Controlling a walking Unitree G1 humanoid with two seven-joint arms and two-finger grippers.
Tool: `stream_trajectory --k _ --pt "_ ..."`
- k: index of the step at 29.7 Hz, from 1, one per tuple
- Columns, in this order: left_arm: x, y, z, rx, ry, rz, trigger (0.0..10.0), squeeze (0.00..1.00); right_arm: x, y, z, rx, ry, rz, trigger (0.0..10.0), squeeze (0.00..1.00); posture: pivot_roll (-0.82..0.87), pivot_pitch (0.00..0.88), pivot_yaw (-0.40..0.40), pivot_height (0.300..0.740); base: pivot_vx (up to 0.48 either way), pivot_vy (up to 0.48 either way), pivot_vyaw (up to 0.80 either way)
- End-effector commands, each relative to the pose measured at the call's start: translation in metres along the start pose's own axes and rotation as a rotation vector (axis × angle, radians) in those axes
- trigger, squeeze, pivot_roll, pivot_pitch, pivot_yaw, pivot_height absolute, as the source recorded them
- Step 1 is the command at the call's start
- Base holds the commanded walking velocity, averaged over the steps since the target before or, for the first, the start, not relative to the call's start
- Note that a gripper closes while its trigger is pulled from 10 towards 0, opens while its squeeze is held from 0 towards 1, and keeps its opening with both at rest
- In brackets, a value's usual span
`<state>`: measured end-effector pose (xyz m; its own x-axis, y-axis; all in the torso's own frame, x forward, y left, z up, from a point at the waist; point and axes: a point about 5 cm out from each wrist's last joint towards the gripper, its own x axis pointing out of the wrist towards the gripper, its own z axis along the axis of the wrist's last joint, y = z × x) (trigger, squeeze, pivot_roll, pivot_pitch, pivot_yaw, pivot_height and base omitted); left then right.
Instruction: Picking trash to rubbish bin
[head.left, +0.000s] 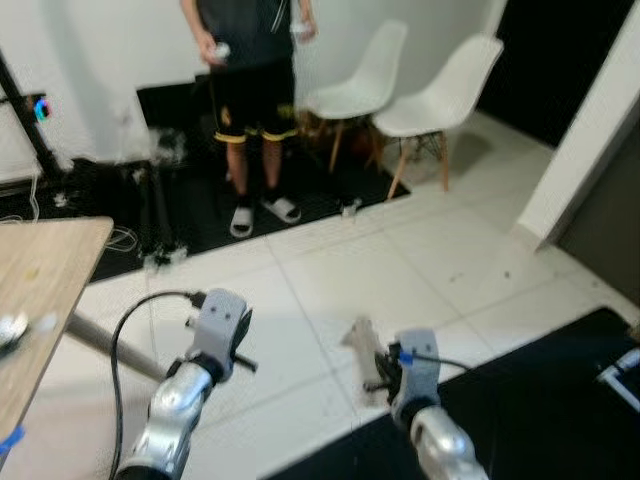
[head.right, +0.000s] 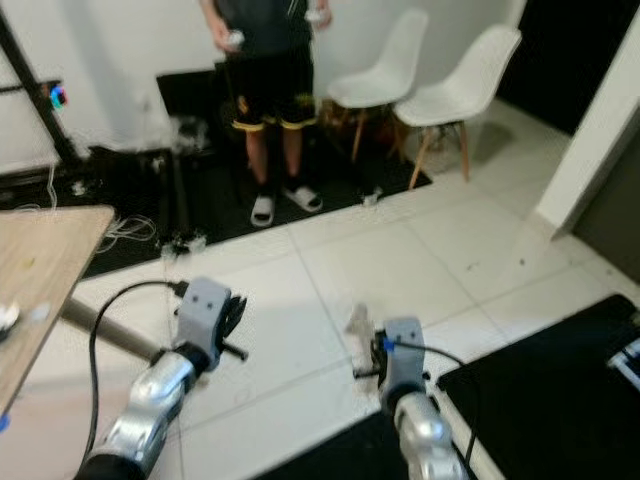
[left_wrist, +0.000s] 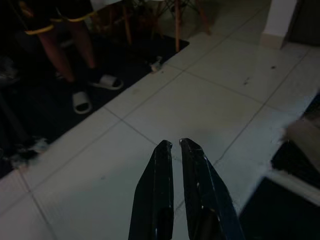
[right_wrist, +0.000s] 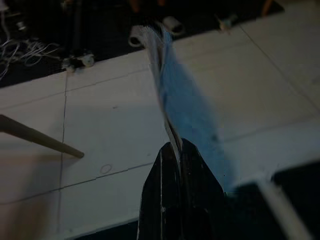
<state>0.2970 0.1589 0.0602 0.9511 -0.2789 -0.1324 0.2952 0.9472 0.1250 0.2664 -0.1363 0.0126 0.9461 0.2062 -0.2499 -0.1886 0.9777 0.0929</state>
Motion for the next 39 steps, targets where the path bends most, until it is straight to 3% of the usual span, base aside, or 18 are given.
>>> stream_trajectory --k 1,6,14,39 --pt "0.000 0.004 -0.004 -0.040 0.031 0.025 10.0 0.00 -0.002 -0.002 -0.005 0.007 0.017 -0.012 10.0 0.00 0.03 0.052 0.075 0.740 0.000 0.000 -0.80" --pt "0.002 0.013 -0.002 -0.021 0.034 0.097 10.0 0.00 0.000 -0.008 0.000 -0.018 0.015 -0.003 10.0 0.00 0.01 0.053 0.033 0.740 0.000 0.000 -0.80" --pt "0.000 0.012 -0.001 -0.009 0.026 0.111 10.0 0.00 0.001 -0.015 0.003 -0.038 0.014 -0.020 10.0 0.00 0.02 0.056 0.007 0.740 0.000 0.000 -0.80" --pt "-0.002 0.009 -0.003 -0.028 0.034 0.123 10.0 0.00 0.007 -0.028 0.011 0.005 -0.009 -0.127 10.0 0.00 0.02 0.054 0.005 0.740 0.000 0.000 -0.80"
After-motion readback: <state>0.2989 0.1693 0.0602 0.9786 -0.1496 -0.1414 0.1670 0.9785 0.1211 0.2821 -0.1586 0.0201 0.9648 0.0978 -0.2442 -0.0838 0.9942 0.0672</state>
